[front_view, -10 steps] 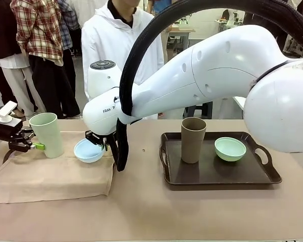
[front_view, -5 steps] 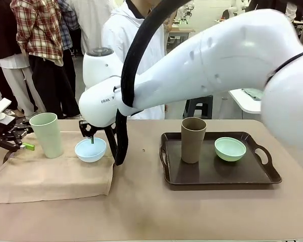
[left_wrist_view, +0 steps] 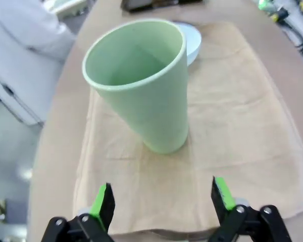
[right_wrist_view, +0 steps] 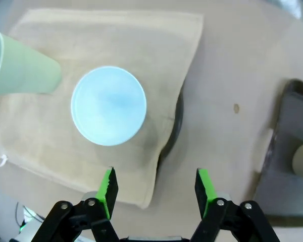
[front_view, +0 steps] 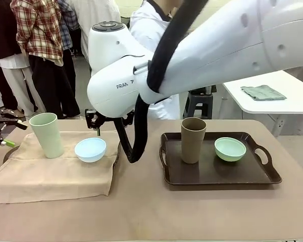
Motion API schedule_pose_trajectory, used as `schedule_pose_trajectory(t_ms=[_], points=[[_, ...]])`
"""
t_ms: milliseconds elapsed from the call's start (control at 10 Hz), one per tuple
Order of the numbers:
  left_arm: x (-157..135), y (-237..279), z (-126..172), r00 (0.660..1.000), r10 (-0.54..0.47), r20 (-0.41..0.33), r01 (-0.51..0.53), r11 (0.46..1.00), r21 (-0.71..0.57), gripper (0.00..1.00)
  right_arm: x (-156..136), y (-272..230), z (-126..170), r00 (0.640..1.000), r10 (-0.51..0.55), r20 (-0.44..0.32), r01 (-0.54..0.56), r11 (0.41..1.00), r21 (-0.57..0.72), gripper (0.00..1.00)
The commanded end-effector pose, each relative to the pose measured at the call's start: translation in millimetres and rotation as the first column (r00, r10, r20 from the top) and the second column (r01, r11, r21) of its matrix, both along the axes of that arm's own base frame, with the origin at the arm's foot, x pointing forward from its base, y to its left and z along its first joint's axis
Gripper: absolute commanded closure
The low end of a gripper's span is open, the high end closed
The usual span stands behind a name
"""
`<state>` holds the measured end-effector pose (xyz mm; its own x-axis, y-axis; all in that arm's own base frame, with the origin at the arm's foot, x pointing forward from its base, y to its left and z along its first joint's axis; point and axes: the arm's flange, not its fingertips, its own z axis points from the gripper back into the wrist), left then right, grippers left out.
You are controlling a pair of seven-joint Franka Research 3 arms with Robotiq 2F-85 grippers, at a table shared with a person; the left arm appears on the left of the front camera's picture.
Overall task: Set up a tray with a mat and arrange the tableware.
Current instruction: Place the Picnic Bowl and Reusable plastic cup back onto the Handle tray in front of the human's position.
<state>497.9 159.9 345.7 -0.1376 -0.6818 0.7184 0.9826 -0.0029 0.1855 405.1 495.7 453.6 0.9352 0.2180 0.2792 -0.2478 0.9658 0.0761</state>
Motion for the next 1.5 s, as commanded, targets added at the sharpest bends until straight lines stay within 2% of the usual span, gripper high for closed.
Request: schedule_pose_trajectory(t_ms=[0, 100, 300, 400, 500, 600, 700, 800, 900, 1000, 1100, 1200, 1400], points=[[-41, -38, 44, 0.997, 0.066, 0.049, -0.073, 0.981, 0.178, 0.0, -22, -16, 12, 0.999, -0.051, 0.004, 0.051, 0.999, 0.004, 0.21], [-59, -52, 63, 0.997, -0.001, 0.078, -0.022, 0.955, 0.297, 0.0, -31, -21, 25, 0.997, -0.081, 0.019, 0.08, 0.997, 0.008, 0.21], [-94, -78, 102, 0.992, -0.069, 0.101, 0.02, 0.904, 0.428, 0.0, -52, -27, 55, 0.994, -0.105, 0.0, 0.105, 0.994, 0.0, 0.21], [-110, -91, 123, 0.993, -0.053, 0.108, -0.004, 0.88, 0.474, 0.0, -65, -31, 71, 0.992, -0.127, -0.012, 0.127, 0.992, 0.007, 0.21], [-120, -104, 141, 0.99, 0.025, 0.139, -0.093, 0.854, 0.513, 0.0, -80, -36, 86, 0.989, -0.145, 0.0, 0.145, 0.989, -0.002, 0.21], [-123, -113, 159, 0.985, 0.05, 0.166, -0.131, 0.845, 0.519, 0.0, -88, -39, 97, 0.986, -0.164, 0.011, 0.164, 0.986, -0.007, 0.21], [-121, -120, 177, 0.986, 0.083, 0.143, -0.145, 0.848, 0.51, 0.0, -91, -41, 102, 0.986, -0.164, 0.004, 0.164, 0.986, -0.004, 0.21], [-120, -125, 196, 0.991, 0.113, 0.068, -0.132, 0.864, 0.486, 0.0, -91, -42, 103, 0.986, -0.168, -0.016, 0.168, 0.986, -0.001, 0.21], [-115, -130, 211, 0.988, 0.15, -0.037, -0.117, 0.879, 0.462, 0.0, -86, -44, 100, 0.986, -0.155, -0.06, 0.156, 0.988, 0.004, 0.21], [-108, -132, 222, 0.974, 0.184, -0.133, -0.106, 0.886, 0.452, 0.0, -80, -45, 96, 0.985, -0.143, -0.097, 0.145, 0.989, 0.014, 0.21], [-102, -132, 230, 0.958, 0.174, -0.229, -0.065, 0.906, 0.417, 0.0, -74, -44, 91, 0.984, -0.116, -0.134, 0.119, 0.993, 0.011, 0.21], [-124, -134, 207, 0.988, 0.151, -0.014, -0.126, 0.869, 0.479, 0.0, -84, -39, 108, 0.986, -0.159, -0.048, 0.159, 0.987, 0.0, 0.21], [-124, -134, 207, 0.988, 0.151, -0.014, -0.126, 0.869, 0.479, 0.0, -84, -39, 108, 0.986, -0.159, -0.048, 0.159, 0.987, 0.0, 0.21]])
